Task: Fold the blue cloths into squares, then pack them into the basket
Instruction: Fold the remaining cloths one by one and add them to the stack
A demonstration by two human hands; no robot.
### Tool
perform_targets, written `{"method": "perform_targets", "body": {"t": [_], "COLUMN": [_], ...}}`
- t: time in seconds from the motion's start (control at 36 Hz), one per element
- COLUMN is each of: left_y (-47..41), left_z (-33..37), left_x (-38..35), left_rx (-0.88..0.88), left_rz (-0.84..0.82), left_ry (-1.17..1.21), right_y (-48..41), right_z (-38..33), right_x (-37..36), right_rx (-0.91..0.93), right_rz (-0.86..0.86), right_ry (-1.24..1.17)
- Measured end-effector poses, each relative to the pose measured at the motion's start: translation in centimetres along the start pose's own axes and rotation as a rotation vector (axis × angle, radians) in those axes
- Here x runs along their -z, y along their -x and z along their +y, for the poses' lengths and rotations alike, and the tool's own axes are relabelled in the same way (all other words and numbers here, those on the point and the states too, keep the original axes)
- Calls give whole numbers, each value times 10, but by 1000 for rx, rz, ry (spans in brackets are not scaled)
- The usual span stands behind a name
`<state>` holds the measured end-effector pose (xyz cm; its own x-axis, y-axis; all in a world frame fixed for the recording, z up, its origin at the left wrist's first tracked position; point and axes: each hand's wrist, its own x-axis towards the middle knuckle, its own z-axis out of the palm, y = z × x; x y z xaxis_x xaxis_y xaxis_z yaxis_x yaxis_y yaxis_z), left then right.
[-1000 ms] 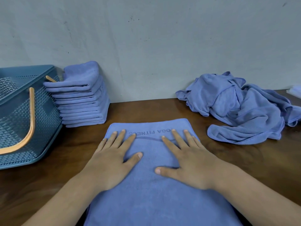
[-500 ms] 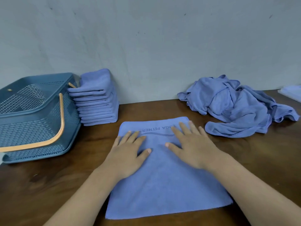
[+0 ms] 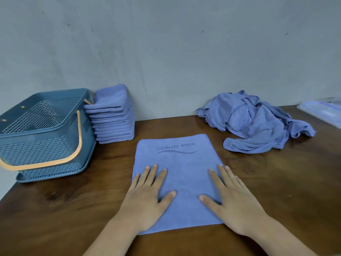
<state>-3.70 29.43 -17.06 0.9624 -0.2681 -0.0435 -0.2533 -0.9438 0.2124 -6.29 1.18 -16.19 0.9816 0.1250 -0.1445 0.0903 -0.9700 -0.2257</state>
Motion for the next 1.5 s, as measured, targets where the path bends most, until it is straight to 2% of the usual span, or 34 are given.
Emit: {"method": "perform_targets", "body": {"t": [0.11,0.19,0.25,0.33,0.42,0.53,0.64,0.72,0.78,0.89,0.97,1.06,1.31,1.39,1.5], "left_y": [-1,-2,-8,-27,-53,-68,-65,-68,-73,-103,-131,-138,-142,-136,-104], "left_z": [2,5,8,15,10,-7,-12,-13,-11,-10,-20,-41,-52,-49,-21], "left_x": [1,6,10,13,14,12,10,15,21,30,29,27,23,27,27], "left_rx": [-2,10,34,53,68,154,177,181,197,178,147,234,278,272,146], "left_rz": [10,43,93,177,140,16,2,-30,1,222,93,-10,-4,70,135], "left_ry": [17,38,50,70,45,16,18,19,26,-35,5,29,13,1,22], "right_y": [4,1,-8,-32,-68,-113,-131,-135,-140,-159,-181,-193,-198,-193,-156], "right_z": [1,-6,-17,-31,-35,-9,31,39,35,12,0,5,12,7,-17], "right_x": [4,9,11,12,13,25,32,32,33,42,45,36,32,35,30], "right_rx": [-38,-33,44,264,405,309,130,80,71,119,149,68,12,-9,154], "right_rz": [0,65,104,37,16,31,-22,-45,-21,119,73,-2,-26,9,140], "right_ry": [-8,99,94,22,63,53,23,28,84,101,45,42,31,91,195]}}
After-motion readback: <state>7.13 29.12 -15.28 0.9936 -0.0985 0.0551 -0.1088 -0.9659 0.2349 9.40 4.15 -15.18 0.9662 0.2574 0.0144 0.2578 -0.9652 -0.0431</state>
